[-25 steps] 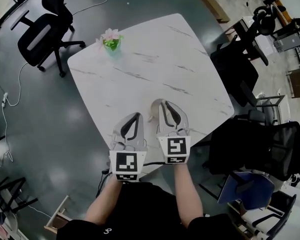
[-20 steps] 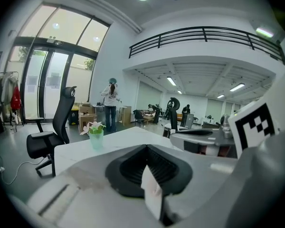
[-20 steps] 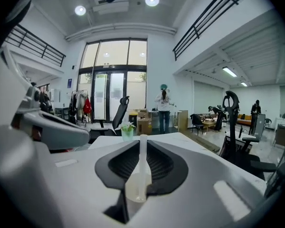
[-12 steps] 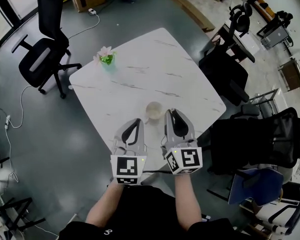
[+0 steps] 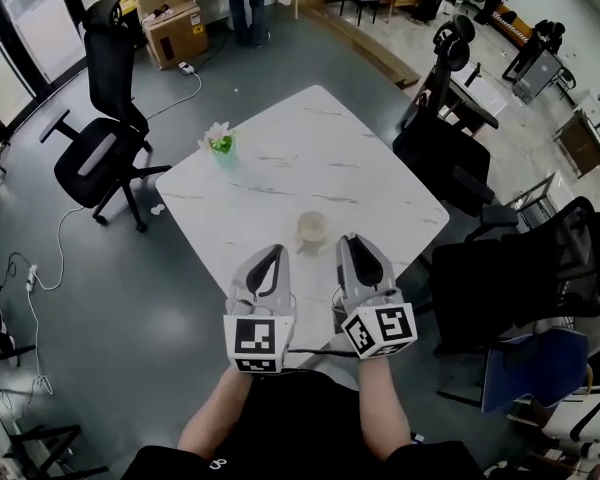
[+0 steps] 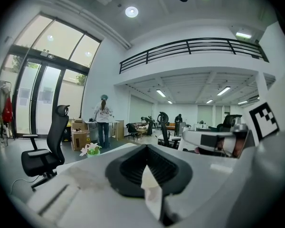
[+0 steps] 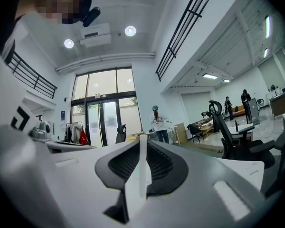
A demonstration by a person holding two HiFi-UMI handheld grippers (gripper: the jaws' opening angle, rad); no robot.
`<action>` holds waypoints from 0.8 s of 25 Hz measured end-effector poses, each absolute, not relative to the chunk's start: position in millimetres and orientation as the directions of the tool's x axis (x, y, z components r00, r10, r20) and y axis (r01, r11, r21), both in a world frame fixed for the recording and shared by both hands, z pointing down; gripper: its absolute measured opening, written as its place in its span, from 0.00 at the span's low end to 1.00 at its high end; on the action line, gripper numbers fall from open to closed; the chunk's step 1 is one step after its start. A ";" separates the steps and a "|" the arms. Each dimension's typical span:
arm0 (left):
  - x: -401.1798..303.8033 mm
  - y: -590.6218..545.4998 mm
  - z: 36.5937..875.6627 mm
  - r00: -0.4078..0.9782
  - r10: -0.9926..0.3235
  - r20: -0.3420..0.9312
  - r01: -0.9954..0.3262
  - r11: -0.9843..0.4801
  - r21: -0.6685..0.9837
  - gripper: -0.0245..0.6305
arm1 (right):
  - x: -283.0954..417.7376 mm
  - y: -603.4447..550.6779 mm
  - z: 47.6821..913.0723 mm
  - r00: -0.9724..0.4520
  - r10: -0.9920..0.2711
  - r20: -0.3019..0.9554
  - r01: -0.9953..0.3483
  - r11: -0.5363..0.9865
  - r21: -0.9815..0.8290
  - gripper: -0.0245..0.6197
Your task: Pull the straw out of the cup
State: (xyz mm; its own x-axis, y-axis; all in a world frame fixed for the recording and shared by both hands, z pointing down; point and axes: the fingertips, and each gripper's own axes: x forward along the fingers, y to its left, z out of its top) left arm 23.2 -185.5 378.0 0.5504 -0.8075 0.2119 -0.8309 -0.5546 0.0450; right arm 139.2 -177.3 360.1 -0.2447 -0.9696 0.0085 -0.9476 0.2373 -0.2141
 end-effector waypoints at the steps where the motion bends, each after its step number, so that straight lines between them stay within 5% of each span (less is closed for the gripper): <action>1: 23.0 -182.5 377.6 0.553 -0.806 0.210 -0.829 -0.557 0.046 0.04 | 138.2 -173.8 359.2 -0.244 -0.970 0.006 -0.948 0.238 -0.211 0.11; 20: 36.9 -164.2 369.6 0.583 -0.790 0.191 -0.808 -0.588 0.033 0.04 | 149.4 -148.0 347.3 -0.219 -0.976 -0.015 -0.953 0.217 -0.209 0.11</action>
